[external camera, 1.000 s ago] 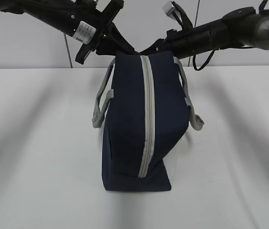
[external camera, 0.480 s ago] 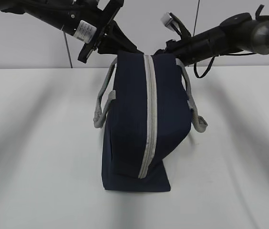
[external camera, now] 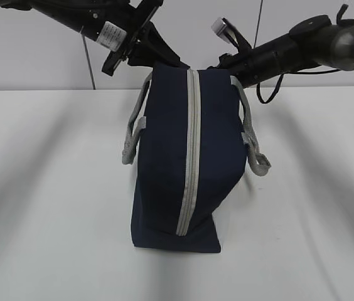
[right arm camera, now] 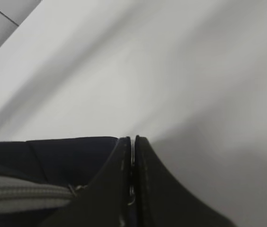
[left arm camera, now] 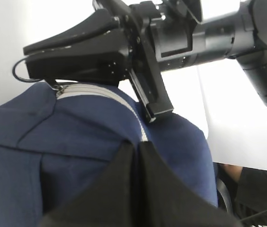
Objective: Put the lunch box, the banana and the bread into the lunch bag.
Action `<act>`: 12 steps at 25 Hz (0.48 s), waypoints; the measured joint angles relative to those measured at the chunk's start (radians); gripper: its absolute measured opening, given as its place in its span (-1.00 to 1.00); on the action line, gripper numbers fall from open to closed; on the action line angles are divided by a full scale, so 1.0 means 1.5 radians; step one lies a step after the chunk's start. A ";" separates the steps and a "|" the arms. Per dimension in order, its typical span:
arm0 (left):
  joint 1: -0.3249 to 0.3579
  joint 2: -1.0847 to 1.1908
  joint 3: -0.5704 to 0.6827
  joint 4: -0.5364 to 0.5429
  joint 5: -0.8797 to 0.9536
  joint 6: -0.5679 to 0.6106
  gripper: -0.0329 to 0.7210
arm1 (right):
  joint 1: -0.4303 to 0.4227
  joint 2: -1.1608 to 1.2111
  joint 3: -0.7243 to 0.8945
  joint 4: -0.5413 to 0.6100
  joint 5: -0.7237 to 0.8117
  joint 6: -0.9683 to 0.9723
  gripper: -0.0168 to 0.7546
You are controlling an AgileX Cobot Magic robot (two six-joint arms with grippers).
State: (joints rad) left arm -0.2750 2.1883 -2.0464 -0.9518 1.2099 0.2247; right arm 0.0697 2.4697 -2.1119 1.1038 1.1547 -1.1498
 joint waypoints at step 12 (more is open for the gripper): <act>0.002 -0.005 -0.005 0.068 0.002 -0.003 0.00 | 0.000 0.003 -0.131 0.149 0.030 0.031 0.33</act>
State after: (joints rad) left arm -0.2721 2.1801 -2.0545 -0.8498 1.2123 0.2201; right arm 0.0697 2.4741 -2.3083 1.3276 1.1995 -1.1025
